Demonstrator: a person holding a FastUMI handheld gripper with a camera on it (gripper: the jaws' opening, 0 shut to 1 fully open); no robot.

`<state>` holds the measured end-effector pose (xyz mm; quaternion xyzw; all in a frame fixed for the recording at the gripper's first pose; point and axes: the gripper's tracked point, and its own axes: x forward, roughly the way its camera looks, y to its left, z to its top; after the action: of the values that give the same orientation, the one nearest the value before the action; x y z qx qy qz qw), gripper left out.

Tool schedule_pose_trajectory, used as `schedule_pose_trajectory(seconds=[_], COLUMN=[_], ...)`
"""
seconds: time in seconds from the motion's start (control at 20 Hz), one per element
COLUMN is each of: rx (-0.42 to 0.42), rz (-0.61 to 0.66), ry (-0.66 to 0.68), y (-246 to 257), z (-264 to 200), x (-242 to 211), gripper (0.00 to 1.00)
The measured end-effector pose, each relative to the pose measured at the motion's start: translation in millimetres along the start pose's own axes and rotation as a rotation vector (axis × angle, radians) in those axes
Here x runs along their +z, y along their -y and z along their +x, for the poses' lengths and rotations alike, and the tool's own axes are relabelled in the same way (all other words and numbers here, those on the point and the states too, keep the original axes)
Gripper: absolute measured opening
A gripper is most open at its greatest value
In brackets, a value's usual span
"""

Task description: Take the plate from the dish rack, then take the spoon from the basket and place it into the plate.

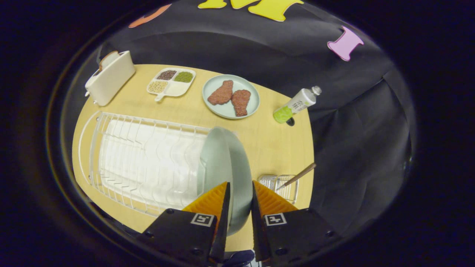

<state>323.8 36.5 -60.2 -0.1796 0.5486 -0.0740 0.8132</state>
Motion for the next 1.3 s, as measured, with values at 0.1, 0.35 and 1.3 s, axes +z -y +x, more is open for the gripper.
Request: schedule_pose_trajectory(seconds=[0.1, 0.35, 1.3], rx=[-0.024, -0.146, 0.206], rz=[-0.02, 0.028, 0.052], ry=[0.014, 0.053, 0.234], y=[-1.7, 18.0, -15.1], z=[-0.1, -9.9, -68.8], x=[0.2, 0.3, -99.1], gripper=[0.34, 0.28, 0.23])
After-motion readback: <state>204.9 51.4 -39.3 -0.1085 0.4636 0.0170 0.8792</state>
